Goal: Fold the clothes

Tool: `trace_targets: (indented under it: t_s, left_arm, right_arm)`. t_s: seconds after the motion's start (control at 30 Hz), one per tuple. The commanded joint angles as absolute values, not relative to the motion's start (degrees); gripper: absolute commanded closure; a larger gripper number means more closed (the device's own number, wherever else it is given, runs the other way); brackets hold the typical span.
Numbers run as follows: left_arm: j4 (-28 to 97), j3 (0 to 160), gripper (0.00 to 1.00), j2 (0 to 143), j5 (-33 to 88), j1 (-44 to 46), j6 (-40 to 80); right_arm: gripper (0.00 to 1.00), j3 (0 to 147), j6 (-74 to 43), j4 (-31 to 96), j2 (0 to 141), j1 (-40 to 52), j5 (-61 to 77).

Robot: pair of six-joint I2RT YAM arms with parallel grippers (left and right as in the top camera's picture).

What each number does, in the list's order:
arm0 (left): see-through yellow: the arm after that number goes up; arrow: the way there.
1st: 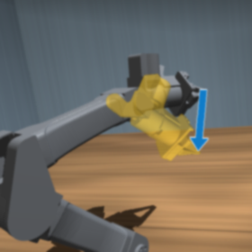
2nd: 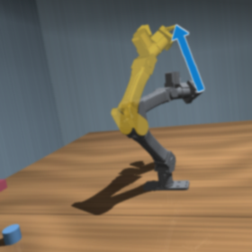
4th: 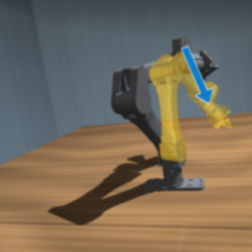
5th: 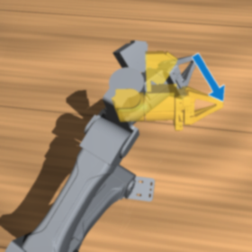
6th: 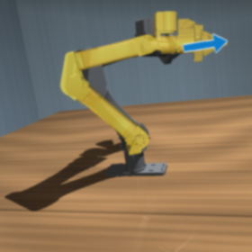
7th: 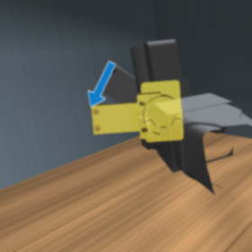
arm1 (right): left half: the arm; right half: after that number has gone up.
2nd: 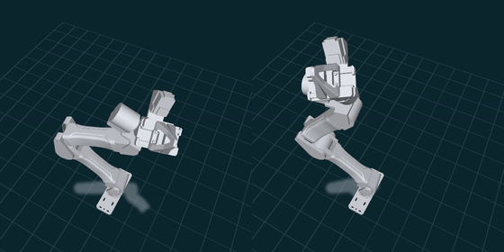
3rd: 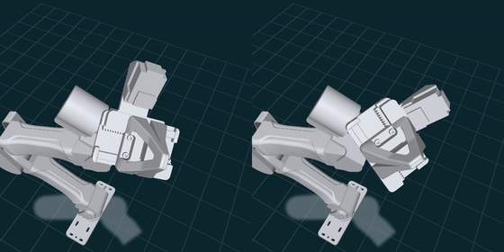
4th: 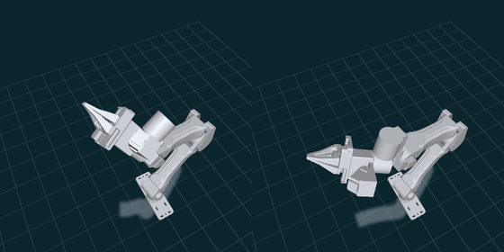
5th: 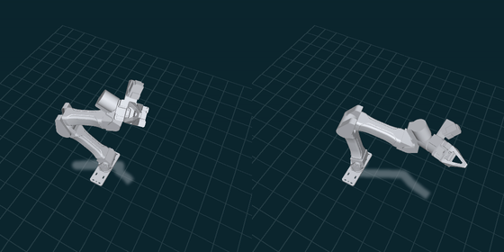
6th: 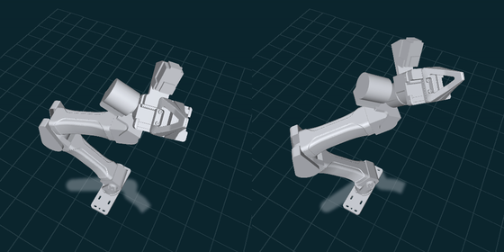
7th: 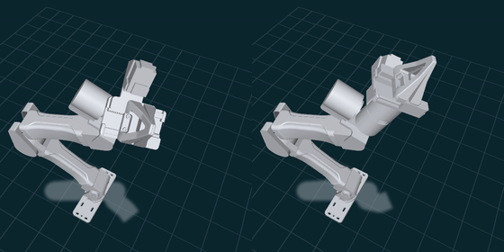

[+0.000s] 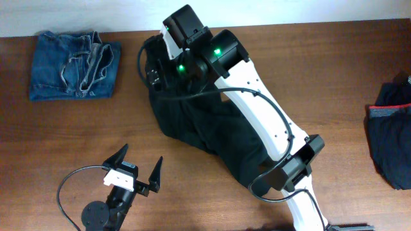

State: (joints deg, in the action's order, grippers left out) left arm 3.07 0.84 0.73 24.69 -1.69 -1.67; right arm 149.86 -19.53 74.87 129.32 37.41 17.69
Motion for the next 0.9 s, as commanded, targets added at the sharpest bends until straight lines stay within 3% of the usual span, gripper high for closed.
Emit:
trace_targets:
  t_s: [0.0,0.23,0.37,0.47,0.87]
  left_arm:
    - [3.7,0.9,0.01,0.4,25.5,-2.0,-0.9]
    - [3.7,0.9,0.01,0.4,25.5,-2.0,-0.9]
    - [3.7,0.9,0.01,0.9,25.5,-2.0,-0.9]
    - [3.7,0.9,0.01,2.2,25.5,-2.0,-0.9]
    - [2.7,4.2,0.01,3.7,28.3,-2.0,1.9]
  right_arm:
    - [0.04,150.5,-20.5,74.2,126.8,39.5,29.0]
    - [0.01,150.6,-20.4,74.7,126.7,40.9,24.3]
    - [0.01,150.5,-20.4,79.5,126.8,41.3,-0.8]
    - [0.01,150.5,-20.2,82.9,126.8,40.9,-11.4]
    - [0.01,150.5,-20.7,97.1,126.8,27.0,-9.8]
